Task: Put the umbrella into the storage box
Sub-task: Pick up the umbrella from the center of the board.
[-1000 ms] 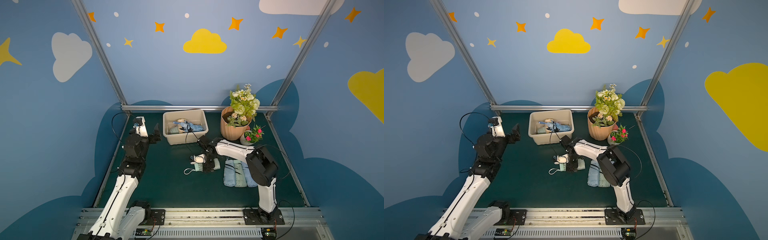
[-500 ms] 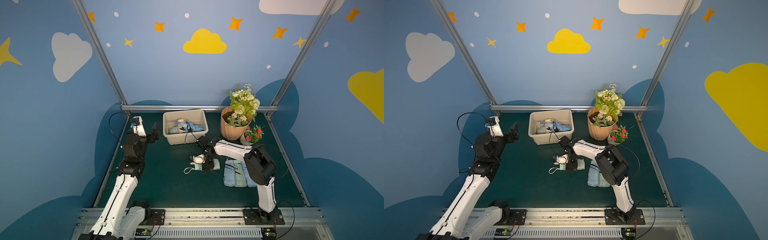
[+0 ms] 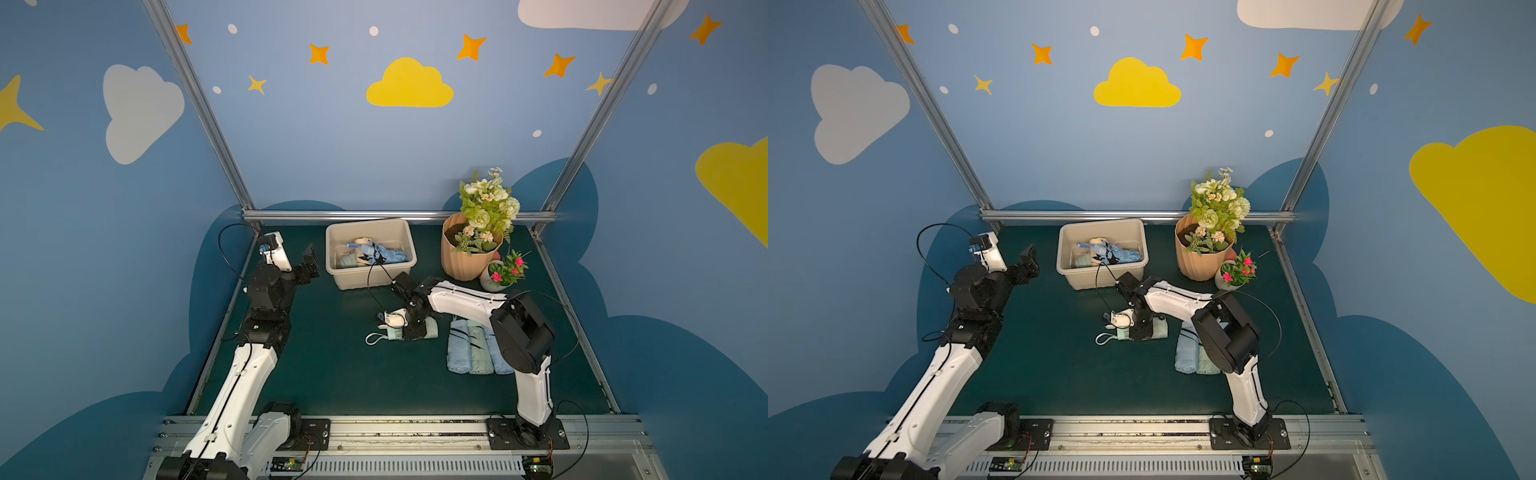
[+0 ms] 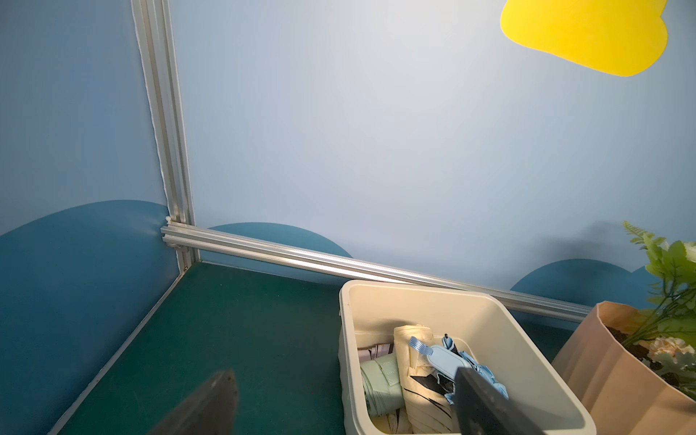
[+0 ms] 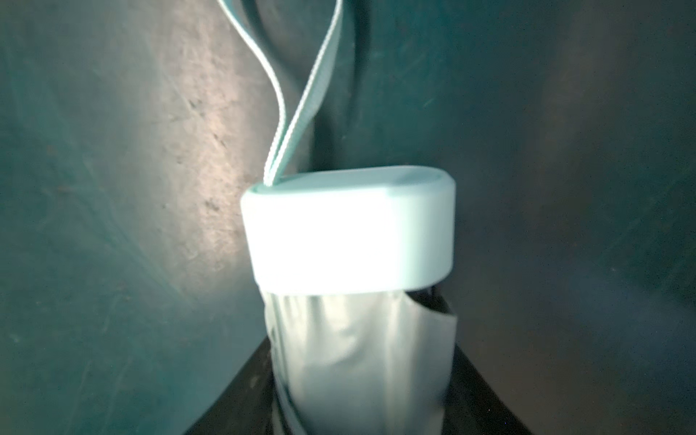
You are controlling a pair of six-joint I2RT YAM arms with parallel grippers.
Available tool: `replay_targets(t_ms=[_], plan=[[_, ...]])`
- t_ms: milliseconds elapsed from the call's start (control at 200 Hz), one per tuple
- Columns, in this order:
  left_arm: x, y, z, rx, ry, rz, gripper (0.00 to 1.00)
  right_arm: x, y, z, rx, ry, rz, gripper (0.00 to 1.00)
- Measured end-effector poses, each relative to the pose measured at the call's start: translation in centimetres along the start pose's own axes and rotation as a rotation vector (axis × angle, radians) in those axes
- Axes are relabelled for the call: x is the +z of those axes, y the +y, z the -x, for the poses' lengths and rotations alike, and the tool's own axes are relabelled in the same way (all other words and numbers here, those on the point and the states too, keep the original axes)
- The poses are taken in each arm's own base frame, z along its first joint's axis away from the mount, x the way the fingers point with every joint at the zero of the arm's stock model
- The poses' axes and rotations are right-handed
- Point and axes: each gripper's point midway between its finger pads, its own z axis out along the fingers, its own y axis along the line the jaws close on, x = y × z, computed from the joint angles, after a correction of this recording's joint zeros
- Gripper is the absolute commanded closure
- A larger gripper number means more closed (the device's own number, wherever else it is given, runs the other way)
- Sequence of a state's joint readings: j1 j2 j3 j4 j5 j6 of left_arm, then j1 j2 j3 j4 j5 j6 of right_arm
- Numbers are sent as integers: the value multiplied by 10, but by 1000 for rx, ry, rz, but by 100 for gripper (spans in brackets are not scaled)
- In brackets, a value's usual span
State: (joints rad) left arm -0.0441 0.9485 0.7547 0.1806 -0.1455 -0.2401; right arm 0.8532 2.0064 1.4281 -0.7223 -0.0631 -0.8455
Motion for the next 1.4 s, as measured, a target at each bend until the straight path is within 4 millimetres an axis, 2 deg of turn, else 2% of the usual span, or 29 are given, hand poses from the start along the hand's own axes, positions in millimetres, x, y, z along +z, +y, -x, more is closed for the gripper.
replay_targets(t_ms=[145, 310, 536, 881, 1026, 1256, 1402], plan=[[-4, 5, 6, -20, -17, 19, 5, -14, -2, 6, -17, -23, -51, 57], [-13, 11, 9, -48, -42, 42, 5, -43, -9, 17, -37, -70, -145, 60], [-17, 22, -5, -80, -7, 92, 5, -74, -11, 29, -67, -114, -250, 61], [-19, 40, -19, -155, 35, 175, 5, -97, -18, 37, -103, -117, -362, 61], [-20, 48, -36, -212, 64, 213, 5, -108, -24, 40, -121, -121, -411, 61], [-23, 57, -54, -308, 109, 270, 5, -129, -44, 54, -160, -142, -517, 61], [-24, 62, -63, -358, 133, 296, 6, -157, -61, 70, -161, -197, -589, 61]])
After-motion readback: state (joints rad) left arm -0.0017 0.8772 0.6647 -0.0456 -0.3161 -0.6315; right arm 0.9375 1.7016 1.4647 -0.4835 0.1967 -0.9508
